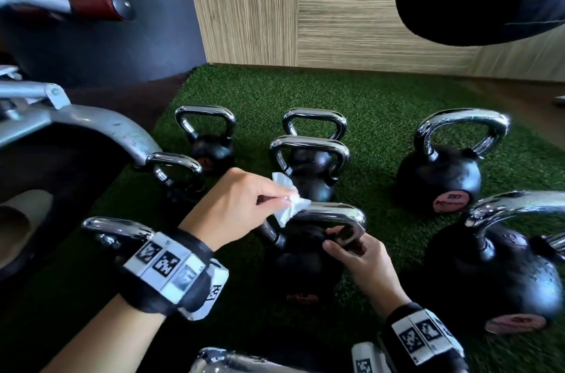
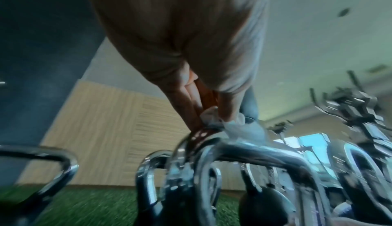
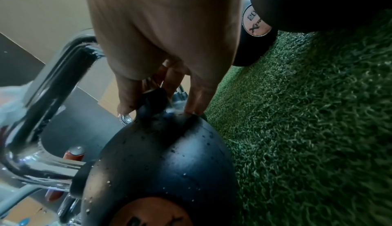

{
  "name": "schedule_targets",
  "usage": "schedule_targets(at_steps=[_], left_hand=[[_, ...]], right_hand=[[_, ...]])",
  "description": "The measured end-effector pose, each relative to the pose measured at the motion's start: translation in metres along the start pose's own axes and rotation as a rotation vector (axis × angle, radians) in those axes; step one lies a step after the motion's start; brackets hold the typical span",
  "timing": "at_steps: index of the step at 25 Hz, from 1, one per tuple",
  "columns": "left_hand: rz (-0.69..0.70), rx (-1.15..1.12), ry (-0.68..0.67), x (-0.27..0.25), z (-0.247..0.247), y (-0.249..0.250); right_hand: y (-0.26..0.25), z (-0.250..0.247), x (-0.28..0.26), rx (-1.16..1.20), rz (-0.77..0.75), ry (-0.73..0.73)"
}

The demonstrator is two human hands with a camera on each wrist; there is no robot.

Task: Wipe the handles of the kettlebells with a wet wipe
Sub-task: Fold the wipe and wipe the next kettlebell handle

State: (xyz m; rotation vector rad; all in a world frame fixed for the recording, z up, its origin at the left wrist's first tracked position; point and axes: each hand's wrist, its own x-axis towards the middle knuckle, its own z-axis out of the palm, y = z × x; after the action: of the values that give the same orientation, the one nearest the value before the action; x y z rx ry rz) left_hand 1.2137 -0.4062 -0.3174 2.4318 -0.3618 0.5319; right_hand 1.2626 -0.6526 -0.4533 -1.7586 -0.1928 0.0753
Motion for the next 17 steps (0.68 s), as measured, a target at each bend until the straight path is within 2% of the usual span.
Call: schedule_targets(at_steps=[2,5,6,7,10,15,17], left_hand=[[-0.071,-0.053,0.081,-0.015,-0.006,-0.009],[0.032,0.016,0.146,-0.033,-0.002,-0.012],[0.005,-0.017,0.167,-0.037,0.002,-0.017],[-0.066,-0.1,0.187,-0.04,0.005,-0.023],[-0.347,-0.604,0.208,-0.048,0.013,-0.045],[-0.439,-0.744,0.256,-0.06,0.026,-0.063],[-0.507,-0.847,0.232,-0.067,0.035,-0.068]], right_hand=[[0.001,-0.003,0.001,-0.013,-0.004,-0.025],[0.004,-0.005,0.002,-0.032,-0.028,-0.033],[0.005,-0.005,0.001,-0.047,-0.039,-0.029],[0.005,-0.004,0.001,-0.063,-0.049,-0.026],[0.004,-0.005,-0.001,-0.064,-0.061,-0.027],[0.003,-0.006,-0.001,-0.076,-0.067,-0.035],[0.003,-0.007,0.0,-0.073,-0.071,-0.036]])
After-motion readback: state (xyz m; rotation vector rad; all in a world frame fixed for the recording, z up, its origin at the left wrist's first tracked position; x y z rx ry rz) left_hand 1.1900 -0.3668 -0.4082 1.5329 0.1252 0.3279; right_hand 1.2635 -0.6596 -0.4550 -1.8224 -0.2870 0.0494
